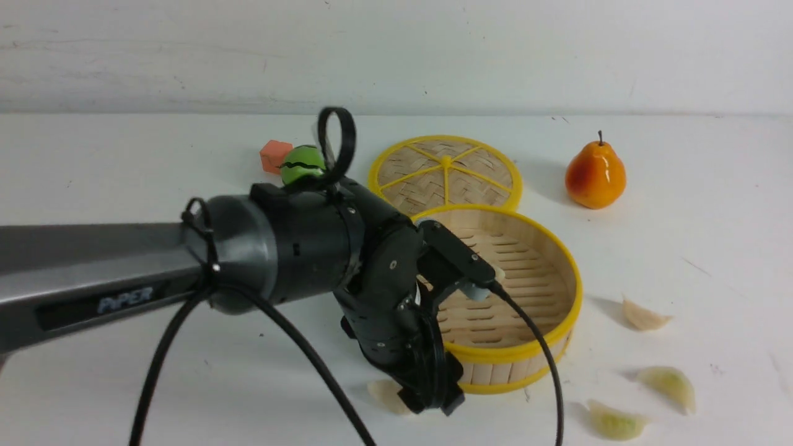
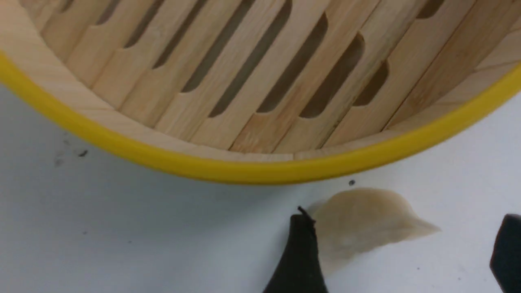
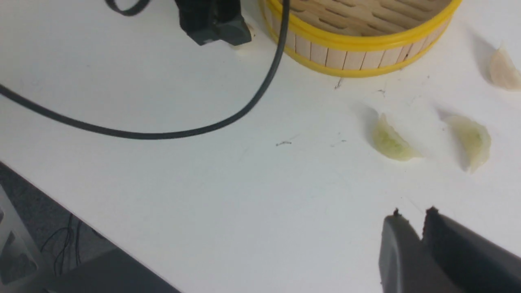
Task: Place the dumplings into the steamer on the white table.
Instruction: 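Reach for and grasp a dumpling on the table with the left gripper, then place the dumpling into the bamboo steamer basket with the left gripper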
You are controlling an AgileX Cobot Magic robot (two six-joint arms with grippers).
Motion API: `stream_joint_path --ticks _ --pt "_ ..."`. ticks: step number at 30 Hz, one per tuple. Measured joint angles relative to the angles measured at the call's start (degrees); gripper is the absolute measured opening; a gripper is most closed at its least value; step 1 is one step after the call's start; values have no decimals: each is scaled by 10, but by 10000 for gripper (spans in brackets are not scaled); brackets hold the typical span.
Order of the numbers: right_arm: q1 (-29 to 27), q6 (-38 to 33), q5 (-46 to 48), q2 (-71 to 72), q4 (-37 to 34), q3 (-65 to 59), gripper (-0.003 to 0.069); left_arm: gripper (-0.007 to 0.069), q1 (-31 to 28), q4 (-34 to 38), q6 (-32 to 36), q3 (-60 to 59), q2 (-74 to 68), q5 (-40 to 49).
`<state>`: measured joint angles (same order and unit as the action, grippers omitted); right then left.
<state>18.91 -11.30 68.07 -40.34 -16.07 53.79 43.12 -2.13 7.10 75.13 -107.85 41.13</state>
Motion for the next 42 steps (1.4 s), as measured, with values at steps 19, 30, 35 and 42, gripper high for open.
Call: stream_joint_path --ticks 19,30,35,42 --pt "0 0 4 0 1 0 95 241 1 16 -47 7 -59 12" --pt "0 0 -6 0 2 0 104 244 0 -14 -186 105 36 116" --pt "0 0 -18 0 2 0 104 244 0 -40 -238 214 14 118" --pt "0 0 -18 0 2 0 107 244 -29 -30 -308 335 -113 150"
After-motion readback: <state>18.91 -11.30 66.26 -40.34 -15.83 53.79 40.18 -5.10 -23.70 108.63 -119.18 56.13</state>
